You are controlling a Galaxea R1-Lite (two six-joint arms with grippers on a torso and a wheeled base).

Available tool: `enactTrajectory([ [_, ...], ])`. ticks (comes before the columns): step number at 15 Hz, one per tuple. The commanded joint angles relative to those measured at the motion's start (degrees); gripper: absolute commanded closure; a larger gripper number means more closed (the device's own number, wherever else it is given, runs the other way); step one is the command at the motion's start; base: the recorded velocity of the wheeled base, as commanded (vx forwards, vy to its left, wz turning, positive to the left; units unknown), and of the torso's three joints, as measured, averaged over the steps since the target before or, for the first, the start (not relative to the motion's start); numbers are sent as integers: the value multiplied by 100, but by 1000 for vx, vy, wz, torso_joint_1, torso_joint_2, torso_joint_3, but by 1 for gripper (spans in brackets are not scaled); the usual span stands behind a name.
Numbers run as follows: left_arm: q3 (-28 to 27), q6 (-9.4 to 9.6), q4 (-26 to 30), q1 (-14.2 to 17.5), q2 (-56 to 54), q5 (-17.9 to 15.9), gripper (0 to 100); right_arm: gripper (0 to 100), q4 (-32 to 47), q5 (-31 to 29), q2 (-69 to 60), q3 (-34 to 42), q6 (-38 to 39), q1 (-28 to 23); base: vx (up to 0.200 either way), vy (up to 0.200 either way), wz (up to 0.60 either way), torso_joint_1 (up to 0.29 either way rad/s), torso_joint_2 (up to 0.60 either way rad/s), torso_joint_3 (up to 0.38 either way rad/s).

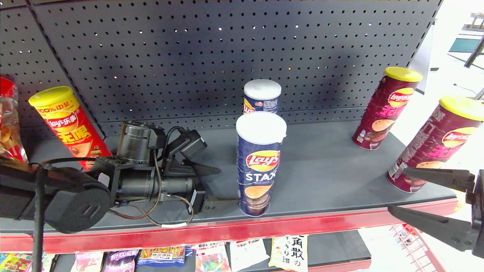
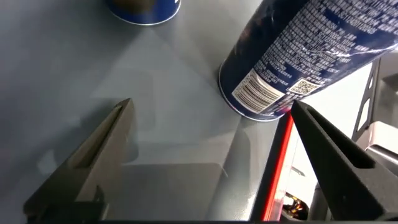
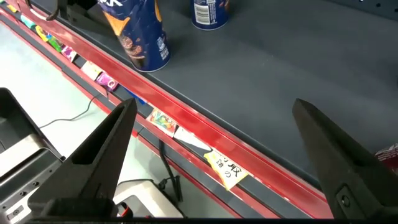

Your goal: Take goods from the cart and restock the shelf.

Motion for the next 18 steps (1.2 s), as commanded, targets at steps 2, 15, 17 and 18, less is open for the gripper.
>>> enactTrajectory([
  [2,-60,2,-3,-5,41,0,0,0,-1,4,9,-4,-1,1,0,0,0,0,0,0],
  [15,660,19,-249,716,-680,184,0,0,17,-23,-158,295,-10,-25,0,0,0,0,0,0],
  [17,1021,2,-284,997,-1348,712,0,0,52,-462,-378,480,-19,-175,0,0,0,0,0,0],
  [18,1205,-33,-293,1023,-1743,1221,0,0,34,-875,-484,585,-27,-210,0,0,0,0,0,0],
])
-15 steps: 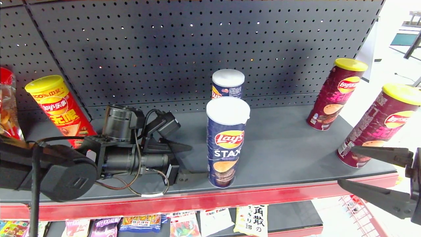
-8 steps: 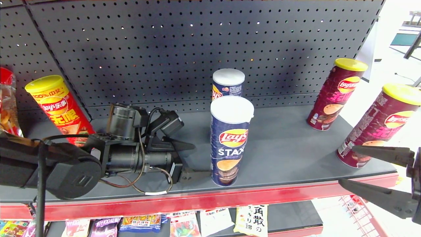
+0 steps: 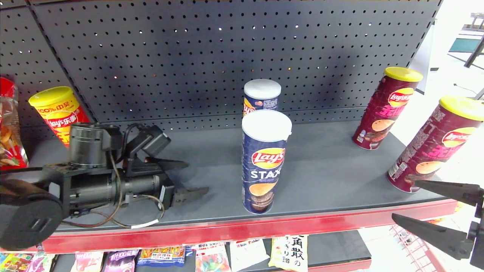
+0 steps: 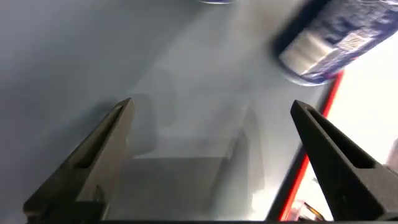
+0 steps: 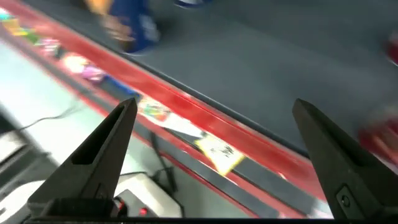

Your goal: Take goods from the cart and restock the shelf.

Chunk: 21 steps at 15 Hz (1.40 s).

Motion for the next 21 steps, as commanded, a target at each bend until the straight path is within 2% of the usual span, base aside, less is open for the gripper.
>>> enactTrajectory([
  [1,500,-42,-23,219,-1172,885,0,0,14,-520,-373,186,-13,-76,0,0,0,0,0,0],
  [2,623,-104,-14,201,-1444,1280,0,0,14,-889,-566,283,-4,-23,0,0,0,0,0,0],
  [3,764,-262,-75,175,-1585,1535,0,0,-12,-1038,-733,450,-4,3,0,0,0,0,0,0],
  [4,975,-517,-392,157,-1840,2150,0,0,-30,-1091,-1085,652,5,-32,0,0,0,0,0,0],
  [6,1247,-868,-849,69,-2024,2897,0,0,-30,-1451,-1366,749,93,-252,0,0,0,0,0,0],
  [7,1353,-886,-858,69,-2200,3135,0,0,14,-1548,-1454,749,119,-340,0,0,0,0,0,0],
  [8,1441,-886,-849,87,-2323,3249,0,0,14,-1557,-1462,767,119,-393,0,0,0,0,0,0],
  [9,1520,-877,-858,113,-2429,3214,0,0,5,-1522,-1410,758,128,-393,0,0,0,0,0,0],
  [10,1529,-816,-796,157,-2499,3275,0,0,5,-1486,-1304,758,163,-393,0,0,0,0,0,0],
  [12,1511,-411,-638,201,-2604,3284,0,0,-39,-1478,-1067,740,189,-393,0,0,0,0,0,0],
  [13,1493,-385,-638,210,-2604,3293,0,0,-47,-1478,-1014,714,189,-393,0,0,0,0,0,0],
  [21,1616,-385,-655,333,-2622,3319,0,0,5,-1486,-997,740,163,-393,-200,0,0,-1,1,4],
])
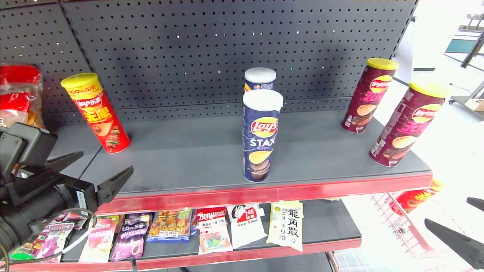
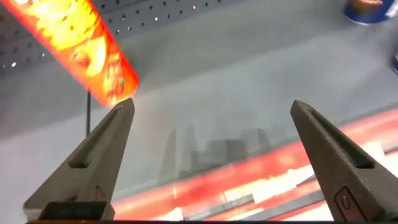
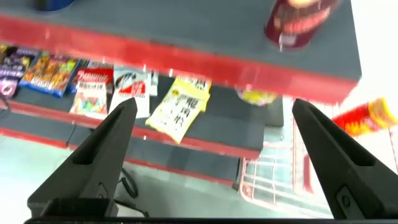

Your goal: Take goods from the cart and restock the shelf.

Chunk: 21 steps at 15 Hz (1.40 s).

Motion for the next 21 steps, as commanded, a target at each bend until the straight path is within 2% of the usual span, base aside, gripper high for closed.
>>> enactTrajectory([
  [1,16,26,-5,1,14,2,0,0,0,0,59,5,-5,5,0,0,0,0,0,0],
  [4,-2,69,-22,45,14,-7,0,0,0,0,67,5,-5,5,0,0,0,0,0,0],
  [11,25,87,-22,124,-13,2,0,0,0,-9,67,5,3,-4,0,-200,0,11,3,2],
  [13,69,166,-22,124,-48,2,0,0,0,0,85,14,-5,-4,0,-200,0,2,2,2],
  [19,253,245,-22,124,-241,2,0,0,0,-9,120,14,3,-39,0,-200,0,2,3,3],
  [21,464,245,-31,98,-522,-68,0,0,0,-9,182,14,3,-39,0,0,0,0,0,0],
])
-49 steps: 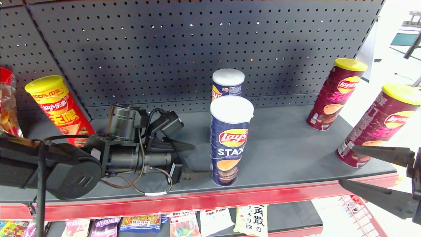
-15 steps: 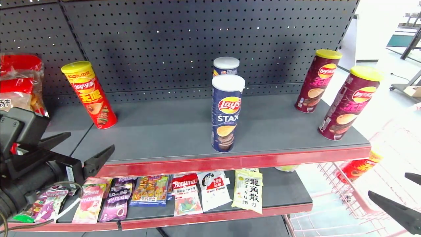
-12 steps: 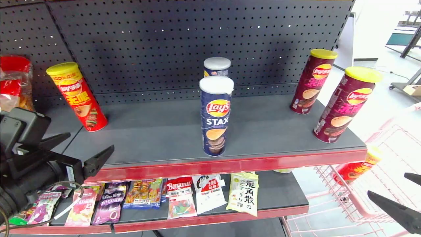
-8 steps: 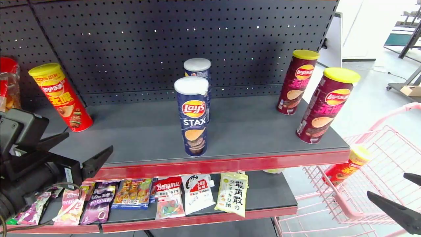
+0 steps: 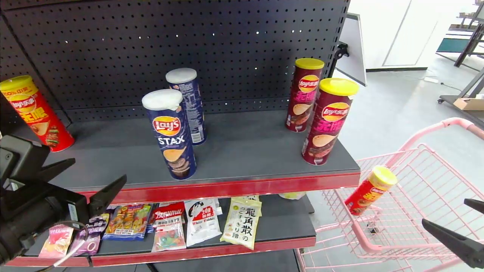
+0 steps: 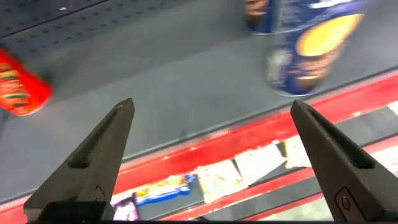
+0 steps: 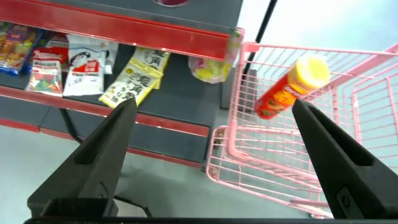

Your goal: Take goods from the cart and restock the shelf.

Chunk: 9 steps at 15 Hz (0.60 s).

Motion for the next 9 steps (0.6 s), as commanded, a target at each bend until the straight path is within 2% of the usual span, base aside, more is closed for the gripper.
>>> enactTrajectory([
  [1,238,-1,-5,-49,-377,-65,0,0,-3,4,72,1,-1,-6,0,0,0,0,0,0],
  [3,730,8,65,-111,-1168,-478,0,0,-3,13,143,1,16,-6,0,0,0,0,0,0],
  [6,862,8,566,-111,-1748,-627,0,0,-38,22,275,1,25,-103,0,0,0,0,0,0],
  [9,827,8,882,-111,-1985,-627,0,0,-56,22,266,115,25,-209,0,0,-600,-1,4,-1],
])
